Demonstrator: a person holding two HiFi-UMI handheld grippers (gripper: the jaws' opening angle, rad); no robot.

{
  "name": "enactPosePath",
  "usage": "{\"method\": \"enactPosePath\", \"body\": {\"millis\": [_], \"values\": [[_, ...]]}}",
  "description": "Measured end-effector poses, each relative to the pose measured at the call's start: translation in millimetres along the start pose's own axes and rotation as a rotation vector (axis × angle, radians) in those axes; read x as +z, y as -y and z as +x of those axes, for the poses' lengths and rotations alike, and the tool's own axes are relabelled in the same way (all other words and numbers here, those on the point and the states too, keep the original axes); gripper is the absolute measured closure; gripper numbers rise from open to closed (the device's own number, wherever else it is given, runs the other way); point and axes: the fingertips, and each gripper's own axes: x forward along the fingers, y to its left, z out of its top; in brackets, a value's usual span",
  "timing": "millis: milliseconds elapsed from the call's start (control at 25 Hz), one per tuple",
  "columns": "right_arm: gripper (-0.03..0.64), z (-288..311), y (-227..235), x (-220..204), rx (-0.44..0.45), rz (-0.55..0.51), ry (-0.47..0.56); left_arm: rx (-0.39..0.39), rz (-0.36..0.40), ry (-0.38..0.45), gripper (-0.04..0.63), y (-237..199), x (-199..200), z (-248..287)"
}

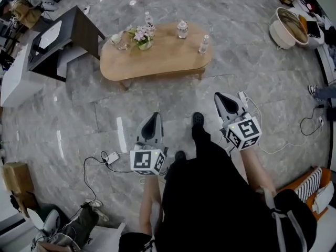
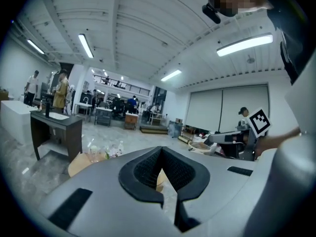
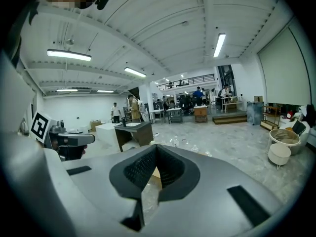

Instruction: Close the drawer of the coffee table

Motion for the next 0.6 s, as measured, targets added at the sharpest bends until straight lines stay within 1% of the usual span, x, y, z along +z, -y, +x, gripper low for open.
{"method": "enactPosePath", "body": {"millis": [80,120,360,440,600], "values": [[0.604,-22.6,-26.9,-1.5,-0.013,0.001,0.007,-0.029,0.033,0.008,0.583,6.8,-4.1,-29.8],[0.604,-34.5,-40.5,-2.7,-0.020,-0.003,0.008,-0.045,0.036,0.010,0.583,10.0,-6.5,-44.1],[0.604,-104.7,-107.5,-11.9,-0.022,0.008,0.016,-0.116,-0.028,0.012,0.583,31.1,-17.2,-114.2],[0.604,-126.5,-123.5,-17.6,-0.021,0.017,0.021,-0.135,-0.029,0.023,0.583,40.1,-15.9,-134.5],[0.604,-158.6,-143.4,-31.2,-0.031,0.070,0.046,-0.155,-0.017,0.036,0.583,52.7,-15.3,-164.6]]}}
